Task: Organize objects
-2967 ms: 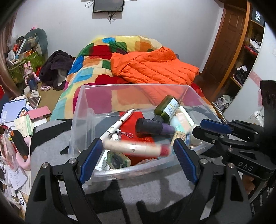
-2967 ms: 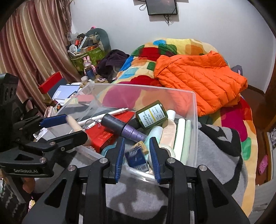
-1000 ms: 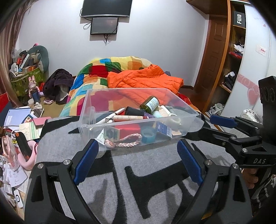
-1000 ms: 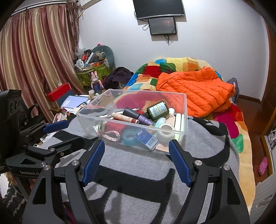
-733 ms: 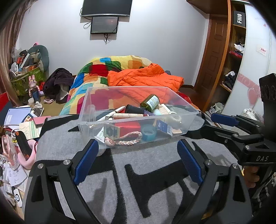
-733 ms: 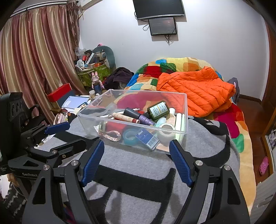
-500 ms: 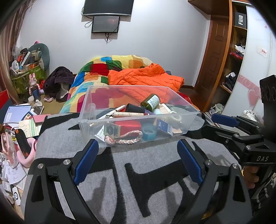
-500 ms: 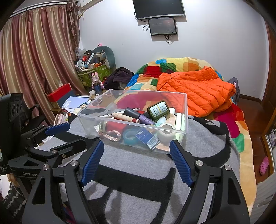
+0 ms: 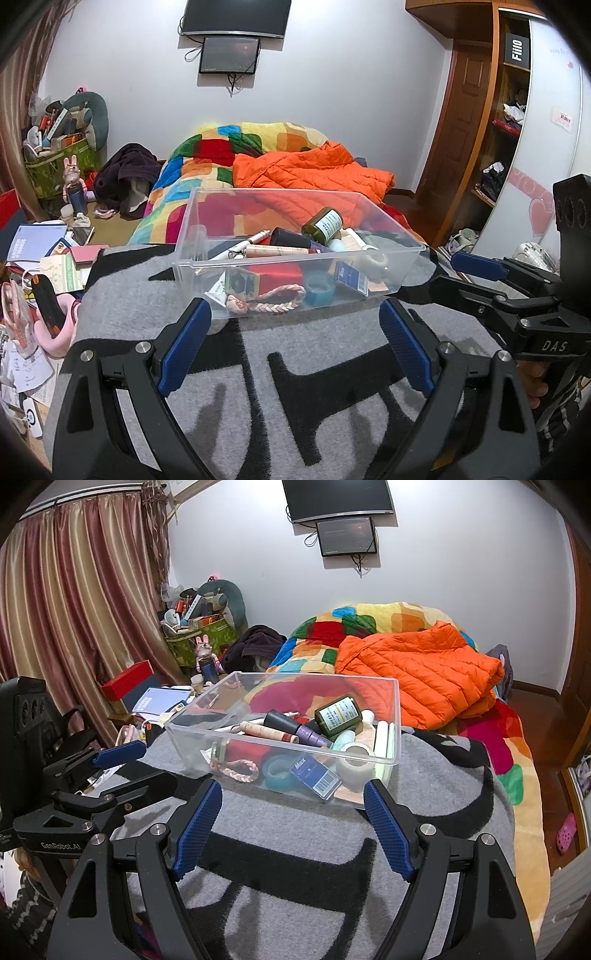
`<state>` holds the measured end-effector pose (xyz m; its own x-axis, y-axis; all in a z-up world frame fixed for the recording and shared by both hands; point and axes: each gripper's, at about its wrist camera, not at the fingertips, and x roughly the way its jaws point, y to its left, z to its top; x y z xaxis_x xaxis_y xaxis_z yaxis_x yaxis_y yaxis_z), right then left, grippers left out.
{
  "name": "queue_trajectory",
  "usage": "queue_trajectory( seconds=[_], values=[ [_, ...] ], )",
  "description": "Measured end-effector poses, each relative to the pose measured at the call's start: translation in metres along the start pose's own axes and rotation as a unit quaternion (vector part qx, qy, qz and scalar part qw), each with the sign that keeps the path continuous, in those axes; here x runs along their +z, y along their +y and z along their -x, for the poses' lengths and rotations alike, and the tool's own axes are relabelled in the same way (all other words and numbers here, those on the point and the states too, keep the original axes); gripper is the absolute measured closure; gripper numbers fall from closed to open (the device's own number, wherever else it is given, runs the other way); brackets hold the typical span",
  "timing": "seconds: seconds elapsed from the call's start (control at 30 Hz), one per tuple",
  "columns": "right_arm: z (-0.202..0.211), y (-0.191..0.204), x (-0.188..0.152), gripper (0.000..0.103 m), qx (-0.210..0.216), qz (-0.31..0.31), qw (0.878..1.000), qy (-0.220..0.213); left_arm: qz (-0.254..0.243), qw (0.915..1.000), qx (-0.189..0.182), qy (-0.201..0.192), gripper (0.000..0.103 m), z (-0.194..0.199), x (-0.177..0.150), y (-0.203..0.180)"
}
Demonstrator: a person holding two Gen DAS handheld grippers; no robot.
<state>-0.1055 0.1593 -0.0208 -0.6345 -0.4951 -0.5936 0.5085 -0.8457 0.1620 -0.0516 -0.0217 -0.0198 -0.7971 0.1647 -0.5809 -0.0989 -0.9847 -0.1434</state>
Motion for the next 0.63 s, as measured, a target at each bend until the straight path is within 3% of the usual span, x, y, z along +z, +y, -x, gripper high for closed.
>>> queue_trajectory(
  seconds=[0.63],
  values=[
    [-0.0022, 0.0006, -0.0032, 0.026, 0.004, 0.001, 1.000, 0.005, -0.010, 1.0000, -0.002, 0.002, 0.010, 0.0040, 0.0018, -0.0051]
  ],
)
